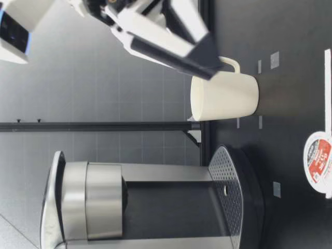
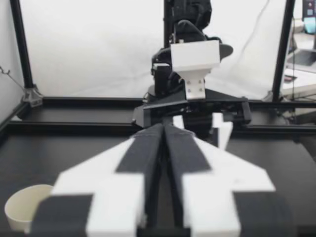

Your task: Place the coffee capsule inside the capsule container, then place the cup onto the center of the cup tray.

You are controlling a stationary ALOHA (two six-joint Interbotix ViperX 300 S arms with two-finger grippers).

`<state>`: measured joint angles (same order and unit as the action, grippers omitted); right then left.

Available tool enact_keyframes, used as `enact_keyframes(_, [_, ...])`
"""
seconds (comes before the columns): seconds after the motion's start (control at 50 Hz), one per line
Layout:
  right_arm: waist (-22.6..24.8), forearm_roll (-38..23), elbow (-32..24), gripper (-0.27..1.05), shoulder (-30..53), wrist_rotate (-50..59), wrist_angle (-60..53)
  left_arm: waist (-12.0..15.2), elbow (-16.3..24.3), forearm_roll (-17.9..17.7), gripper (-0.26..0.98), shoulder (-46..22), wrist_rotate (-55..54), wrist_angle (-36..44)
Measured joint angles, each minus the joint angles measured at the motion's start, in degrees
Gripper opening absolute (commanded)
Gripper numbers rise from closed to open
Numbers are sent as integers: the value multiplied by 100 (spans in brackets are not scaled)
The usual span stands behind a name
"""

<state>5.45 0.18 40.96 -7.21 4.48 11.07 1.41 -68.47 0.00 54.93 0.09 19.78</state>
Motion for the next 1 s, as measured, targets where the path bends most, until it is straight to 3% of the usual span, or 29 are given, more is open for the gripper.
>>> enact_keyframes(0.1, [70, 9, -9, 88, 53, 9, -9, 0, -9, 0, 13, 0, 35, 0])
enact_keyframes(0.2, [132, 35, -44, 96, 202, 62, -18, 0, -35, 0, 13, 0, 53, 0])
enact_keyframes(1.0, [105, -193, -905, 96, 1564, 105, 132, 0, -79, 9, 13, 26, 26, -9])
